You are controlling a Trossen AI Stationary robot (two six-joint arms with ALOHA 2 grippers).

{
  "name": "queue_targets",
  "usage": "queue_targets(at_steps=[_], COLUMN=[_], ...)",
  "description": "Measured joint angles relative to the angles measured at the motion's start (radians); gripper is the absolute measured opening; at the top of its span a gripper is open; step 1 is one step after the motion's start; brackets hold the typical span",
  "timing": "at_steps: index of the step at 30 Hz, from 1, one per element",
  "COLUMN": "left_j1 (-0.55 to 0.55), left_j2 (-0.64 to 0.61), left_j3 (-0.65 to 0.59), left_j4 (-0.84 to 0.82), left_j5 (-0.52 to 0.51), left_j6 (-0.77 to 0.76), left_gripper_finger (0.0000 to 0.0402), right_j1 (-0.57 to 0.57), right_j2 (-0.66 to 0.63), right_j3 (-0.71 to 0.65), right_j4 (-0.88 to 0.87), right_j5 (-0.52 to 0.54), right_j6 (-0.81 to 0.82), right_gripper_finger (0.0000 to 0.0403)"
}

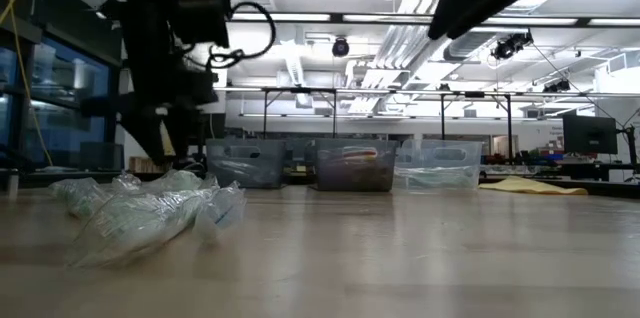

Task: Pick & Place Toothbrushes
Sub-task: Put the green toothbrush into the transparent bin

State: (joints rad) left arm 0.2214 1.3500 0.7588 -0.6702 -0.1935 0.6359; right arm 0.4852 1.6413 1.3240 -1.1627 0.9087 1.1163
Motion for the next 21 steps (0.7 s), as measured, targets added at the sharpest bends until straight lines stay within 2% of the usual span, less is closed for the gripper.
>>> queue_targets(at_steps=[5,11,14,21], left_j1=[0.000,0.000,0.001,0.000], left_j2=[0.043,0.043,0.054,0.171], left_j3=[0.000,0.000,0.000,0.003], left_j4=[0.024,0.077,0.089,0.110], left_j5=[-0.029,-0.045,-0.041,-0.036], left_j6=[0.180,0.324,0.375,0.415], left_gripper_finger=[0.0183,0.0220,0.0222,0.0211], right_j1=[0.004,0.006,0.006,0.006], right_j2=[-0.007,-0.010,-0.010,-0.010], right_j3=[0.000,0.001,0.001,0.001], right_j4=[-0.039,-0.036,-0.036,-0.029], right_j5=[0.001,0.005,0.005,0.005], right_j6=[0.025,0.019,0.019,0.025], right_gripper_finger=[0.0231,0.0231,0.0231,0.0231])
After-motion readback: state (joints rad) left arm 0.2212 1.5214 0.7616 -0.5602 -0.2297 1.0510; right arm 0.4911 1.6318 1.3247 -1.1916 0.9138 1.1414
